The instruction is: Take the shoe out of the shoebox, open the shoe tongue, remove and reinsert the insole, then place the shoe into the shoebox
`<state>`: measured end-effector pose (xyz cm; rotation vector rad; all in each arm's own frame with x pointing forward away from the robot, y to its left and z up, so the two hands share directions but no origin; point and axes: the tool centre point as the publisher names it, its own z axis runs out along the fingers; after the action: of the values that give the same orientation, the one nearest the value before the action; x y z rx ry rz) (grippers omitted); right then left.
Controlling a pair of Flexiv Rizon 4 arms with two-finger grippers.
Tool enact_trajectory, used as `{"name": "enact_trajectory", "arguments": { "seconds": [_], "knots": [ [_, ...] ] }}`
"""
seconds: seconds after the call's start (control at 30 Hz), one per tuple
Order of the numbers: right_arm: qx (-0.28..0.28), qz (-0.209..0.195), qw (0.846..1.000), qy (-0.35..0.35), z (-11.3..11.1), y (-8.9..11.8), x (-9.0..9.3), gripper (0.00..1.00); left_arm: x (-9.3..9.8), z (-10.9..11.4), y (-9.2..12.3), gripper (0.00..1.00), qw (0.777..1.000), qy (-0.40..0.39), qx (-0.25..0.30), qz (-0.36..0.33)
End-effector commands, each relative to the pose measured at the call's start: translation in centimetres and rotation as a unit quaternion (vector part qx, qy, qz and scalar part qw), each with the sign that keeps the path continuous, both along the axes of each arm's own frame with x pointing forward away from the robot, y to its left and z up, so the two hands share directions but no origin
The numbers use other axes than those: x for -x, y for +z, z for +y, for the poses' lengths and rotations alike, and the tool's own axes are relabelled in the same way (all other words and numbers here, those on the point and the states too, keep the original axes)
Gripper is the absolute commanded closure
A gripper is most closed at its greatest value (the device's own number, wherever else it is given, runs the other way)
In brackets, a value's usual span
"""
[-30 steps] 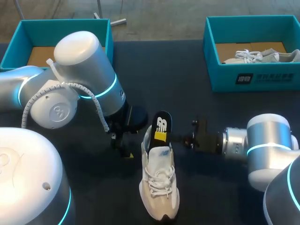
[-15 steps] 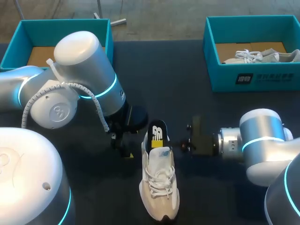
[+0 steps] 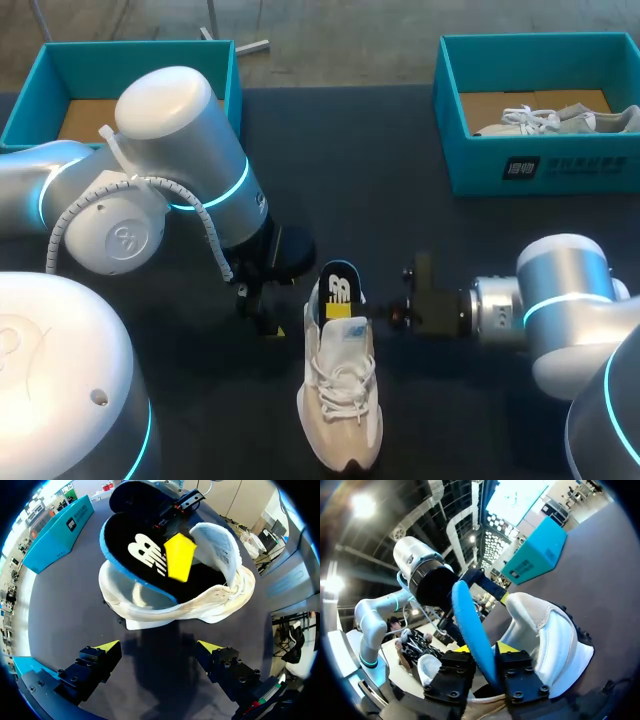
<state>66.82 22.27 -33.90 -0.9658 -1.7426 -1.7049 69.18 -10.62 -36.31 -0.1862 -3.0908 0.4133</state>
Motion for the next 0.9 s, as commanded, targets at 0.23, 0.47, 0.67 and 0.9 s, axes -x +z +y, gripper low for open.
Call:
{"name": "enact_trajectory", "arguments": {
  "seconds": [0.23,0.47,0.67,0.9],
  "knots": [
    [-0.004,-0.044,0.999,-0.019,0.0,1.5,-0.3,0.60,0.0,0.0,-0.1,0.00,1.000,0.000,-0.001,-0.001],
    [-0.010,-0.061,0.998,-0.034,-0.5,2.0,-0.9,0.51,0.0,0.0,-0.1,0.00,1.000,0.000,-0.001,-0.001],
    [-0.010,-0.071,0.996,-0.052,-0.8,2.3,-1.3,0.53,0.0,0.0,-0.1,0.00,1.000,0.000,-0.001,-0.001],
    [0.001,-0.051,0.996,-0.075,-1.3,1.8,-1.7,1.00,0.0,0.0,-0.1,0.00,1.000,0.000,-0.001,-0.001]
  ]
}}
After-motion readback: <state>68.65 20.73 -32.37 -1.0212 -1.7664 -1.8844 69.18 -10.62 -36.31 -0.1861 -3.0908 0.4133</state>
